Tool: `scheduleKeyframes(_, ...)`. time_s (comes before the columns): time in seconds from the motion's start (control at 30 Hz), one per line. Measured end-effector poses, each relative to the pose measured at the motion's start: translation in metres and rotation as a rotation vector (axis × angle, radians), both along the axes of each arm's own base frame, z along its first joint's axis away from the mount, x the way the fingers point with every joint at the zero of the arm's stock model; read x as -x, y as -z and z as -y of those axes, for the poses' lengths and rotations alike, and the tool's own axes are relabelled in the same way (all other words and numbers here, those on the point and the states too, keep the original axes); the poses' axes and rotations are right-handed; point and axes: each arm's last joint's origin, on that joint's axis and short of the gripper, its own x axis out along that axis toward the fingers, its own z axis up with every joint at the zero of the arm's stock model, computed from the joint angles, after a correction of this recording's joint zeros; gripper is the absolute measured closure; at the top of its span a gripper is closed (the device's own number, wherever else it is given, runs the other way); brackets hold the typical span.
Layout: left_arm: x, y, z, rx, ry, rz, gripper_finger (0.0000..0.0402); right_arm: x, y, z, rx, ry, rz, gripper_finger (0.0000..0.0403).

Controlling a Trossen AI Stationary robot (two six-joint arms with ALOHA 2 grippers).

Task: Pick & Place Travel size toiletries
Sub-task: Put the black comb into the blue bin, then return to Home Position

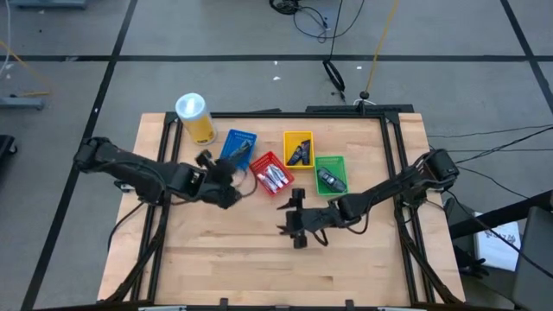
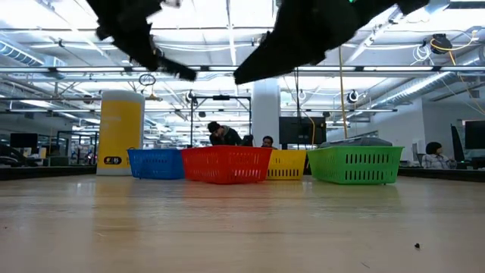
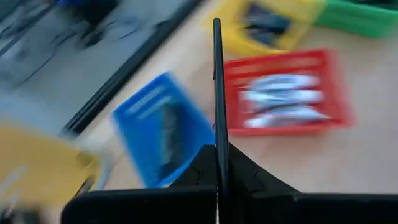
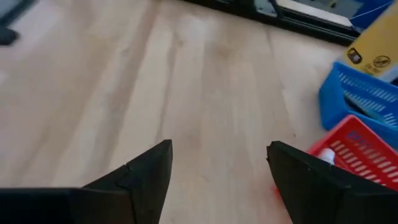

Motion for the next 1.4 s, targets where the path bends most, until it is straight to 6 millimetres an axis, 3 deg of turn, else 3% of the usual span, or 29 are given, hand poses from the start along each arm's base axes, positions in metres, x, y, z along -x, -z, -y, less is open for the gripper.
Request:
scheduleKeyframes(0.2, 0.003, 0.014, -0.033, 0.019, -0.267, 0.027, 0.0401, 0.006, -0.017, 0.003, -0.027, 0.015, 0.036, 0.0152)
scheduleKeyframes(0.47, 0.0, 0.068, -0.089, 0.175, -0.324, 0.061, 0.0401, 0.011, -0.029, 0.004, -0.038, 0.013, 0.065, 0.0154)
scheduleKeyframes(0.73, 0.01, 0.09, -0.123, 0.24, -0.377, 0.092, 0.0402, 0.011, -0.03, 0.004, -0.033, 0.01, 0.068, 0.0156)
scheduleKeyframes(0.93, 0.013, 0.101, -0.131, 0.325, -0.352, 0.154, 0.0395, 0.011, -0.03, 0.004, -0.032, 0.01, 0.068, 0.0156)
scheduleKeyframes(1.07, 0.013, 0.102, -0.131, 0.321, -0.334, 0.153, 0.0353, 0.011, -0.03, 0.004, -0.032, 0.01, 0.068, 0.0156)
scheduleKeyframes(1.27, 0.013, 0.1, -0.134, 0.31, -0.342, 0.167, 0.0249, 0.011, -0.03, 0.004, -0.031, 0.01, 0.066, 0.0156)
scheduleKeyframes(1.4, 0.01, 0.089, -0.134, 0.344, -0.252, 0.175, 0.019, 0.013, -0.034, 0.004, -0.051, 0.016, 0.08, 0.0156)
